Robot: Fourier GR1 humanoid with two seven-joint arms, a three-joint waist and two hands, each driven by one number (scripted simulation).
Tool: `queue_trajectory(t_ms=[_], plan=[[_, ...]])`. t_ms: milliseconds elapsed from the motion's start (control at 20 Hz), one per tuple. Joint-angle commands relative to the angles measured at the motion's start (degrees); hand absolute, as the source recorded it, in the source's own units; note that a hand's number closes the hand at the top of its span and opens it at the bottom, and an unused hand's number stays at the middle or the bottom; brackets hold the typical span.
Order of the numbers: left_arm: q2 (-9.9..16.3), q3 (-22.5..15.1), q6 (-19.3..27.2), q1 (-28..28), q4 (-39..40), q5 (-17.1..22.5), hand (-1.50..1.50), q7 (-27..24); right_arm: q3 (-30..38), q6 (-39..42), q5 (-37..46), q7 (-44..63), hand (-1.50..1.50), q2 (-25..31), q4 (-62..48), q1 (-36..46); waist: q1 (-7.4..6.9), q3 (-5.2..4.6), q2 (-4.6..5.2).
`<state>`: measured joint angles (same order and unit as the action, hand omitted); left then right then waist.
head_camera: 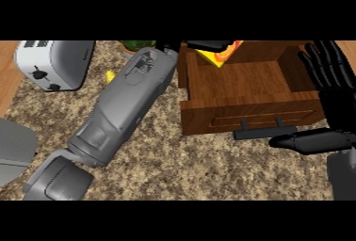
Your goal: Pick up the cup, place it into the drawer and close the drawer
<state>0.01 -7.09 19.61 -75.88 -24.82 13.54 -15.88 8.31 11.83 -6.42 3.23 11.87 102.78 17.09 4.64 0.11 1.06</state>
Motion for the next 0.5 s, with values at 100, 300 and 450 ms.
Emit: queue_trajectory(t_ms=[100, 300, 450], plan=[[0.0, -6.6, -3.8, -1.7, 7.3, 2.5, 1.5, 3.6, -1.0, 0.4, -0.1, -1.0, -1.5, -0.8, -1.3, 1.7, 2.55, 0.04, 0.7], [0.0, -10.5, -3.8, -1.0, 8.5, 3.4, 1.5, 4.6, -2.2, 2.0, -0.2, -0.9, -1.5, 0.1, -3.0, 4.9, 5.25, 0.08, 1.52], [0.0, -12.5, -4.2, 0.0, 9.1, 3.5, 1.5, 3.7, -2.3, 1.8, -0.8, 0.5, -1.5, -0.1, -1.4, 4.6, 6.03, 0.04, 1.56]])
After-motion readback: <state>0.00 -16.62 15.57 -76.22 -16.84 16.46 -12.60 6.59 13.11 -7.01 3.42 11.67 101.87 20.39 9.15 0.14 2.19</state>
